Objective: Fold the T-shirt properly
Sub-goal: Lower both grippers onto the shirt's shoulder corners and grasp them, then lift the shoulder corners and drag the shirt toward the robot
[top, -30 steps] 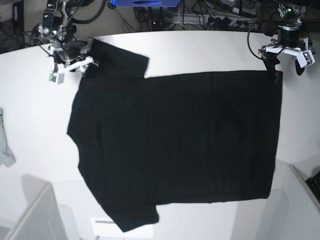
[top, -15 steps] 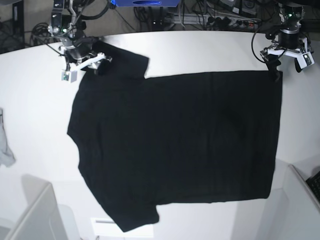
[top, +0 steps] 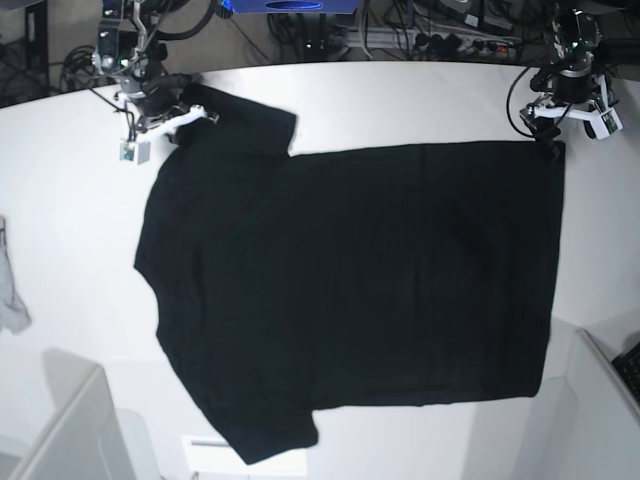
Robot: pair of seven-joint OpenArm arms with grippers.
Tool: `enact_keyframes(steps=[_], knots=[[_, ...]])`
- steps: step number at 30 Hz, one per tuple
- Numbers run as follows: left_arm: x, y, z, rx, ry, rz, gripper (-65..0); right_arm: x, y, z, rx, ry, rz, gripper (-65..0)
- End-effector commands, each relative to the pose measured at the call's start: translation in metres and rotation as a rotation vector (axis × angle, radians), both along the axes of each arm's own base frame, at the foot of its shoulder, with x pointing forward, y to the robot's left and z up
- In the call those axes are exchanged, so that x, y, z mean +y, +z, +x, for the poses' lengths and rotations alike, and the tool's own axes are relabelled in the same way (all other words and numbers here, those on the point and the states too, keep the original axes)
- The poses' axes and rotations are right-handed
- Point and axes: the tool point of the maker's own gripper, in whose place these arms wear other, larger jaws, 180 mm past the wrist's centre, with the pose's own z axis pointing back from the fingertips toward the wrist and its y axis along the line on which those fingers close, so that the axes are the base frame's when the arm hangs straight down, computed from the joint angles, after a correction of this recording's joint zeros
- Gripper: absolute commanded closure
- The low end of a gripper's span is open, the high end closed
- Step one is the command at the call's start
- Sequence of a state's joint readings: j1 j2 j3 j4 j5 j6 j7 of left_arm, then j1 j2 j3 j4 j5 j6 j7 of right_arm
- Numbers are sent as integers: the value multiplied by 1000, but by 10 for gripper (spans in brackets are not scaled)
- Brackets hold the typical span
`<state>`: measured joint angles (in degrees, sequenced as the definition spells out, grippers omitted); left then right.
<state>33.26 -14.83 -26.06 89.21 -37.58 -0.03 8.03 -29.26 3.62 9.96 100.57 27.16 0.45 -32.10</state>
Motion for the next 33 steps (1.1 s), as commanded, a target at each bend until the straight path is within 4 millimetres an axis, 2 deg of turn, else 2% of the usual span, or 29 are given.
enact_keyframes(steps=[1, 7, 11, 13, 15, 20, 21, 25, 27, 33], knots=[[4, 6, 6, -10, -7, 10, -586, -1, -8, -14, 66, 9, -6, 0], [-6, -12, 26, 72, -15, -89, -586, -1, -8, -13, 65, 9, -7, 0], [-14, -18, 30, 85, -11, -128, -583, -2, -8, -13, 65, 8, -7, 0], [-16, -20, 31, 88, -11, -135, -543, -2, -8, -13, 63, 8, -9, 0], [-19, -22, 31, 100, -13, -148, -431, -2, -8, -13, 62, 7, -9, 0], [-21, -24, 29, 120, -17, -162, -43, -3, -7, -12, 58, 6, -14, 0], [-20, -24, 29, 120, -17, -160, 0, -3, -7, -13, 58, 6, -14, 0], [-20, -21, 21, 132, -28, -147, 0, -5, -7, -16, 64, 0, -18, 0], [-21, -23, 16, 144, -31, -146, 0, -18, -7, -22, 71, -33, -33, 0], [-22, -27, -5, 190, -38, -134, 0, -32, 16, -33, 38, -51, -75, 0]])
